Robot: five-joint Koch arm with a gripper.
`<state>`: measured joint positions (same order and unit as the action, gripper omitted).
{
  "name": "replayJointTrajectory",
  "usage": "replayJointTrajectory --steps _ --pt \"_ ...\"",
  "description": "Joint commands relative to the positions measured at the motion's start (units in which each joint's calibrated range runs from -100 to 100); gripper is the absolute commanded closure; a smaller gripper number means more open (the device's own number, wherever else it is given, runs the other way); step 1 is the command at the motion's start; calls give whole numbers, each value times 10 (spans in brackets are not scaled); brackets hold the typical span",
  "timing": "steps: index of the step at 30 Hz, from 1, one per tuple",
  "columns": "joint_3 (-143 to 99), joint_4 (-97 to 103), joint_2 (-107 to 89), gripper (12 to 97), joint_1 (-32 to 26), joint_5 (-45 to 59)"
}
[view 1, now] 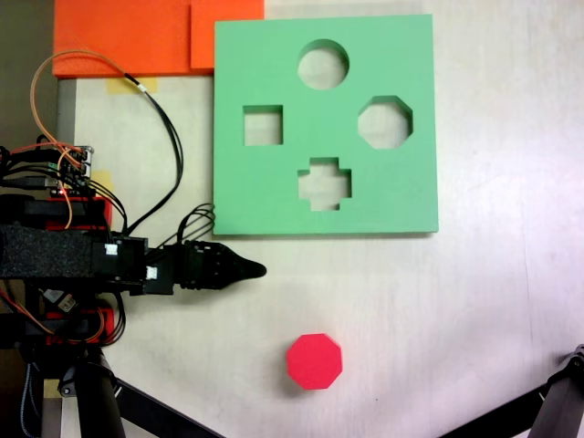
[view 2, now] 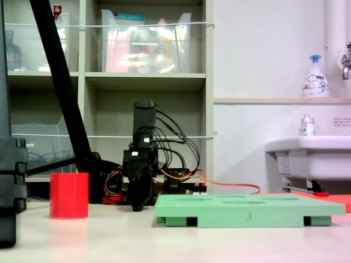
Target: Put the octagonal pillar block into the corresponding hole
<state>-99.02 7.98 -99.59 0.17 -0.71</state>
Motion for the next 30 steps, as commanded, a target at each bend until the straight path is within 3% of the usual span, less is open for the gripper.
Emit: replayJointTrajectory --steps 1,27,30 --pt "-10 -59 -4 604 0 1" --pt "-10 -59 -4 605 19 -26" --pt "-10 -56 -4 605 0 -26"
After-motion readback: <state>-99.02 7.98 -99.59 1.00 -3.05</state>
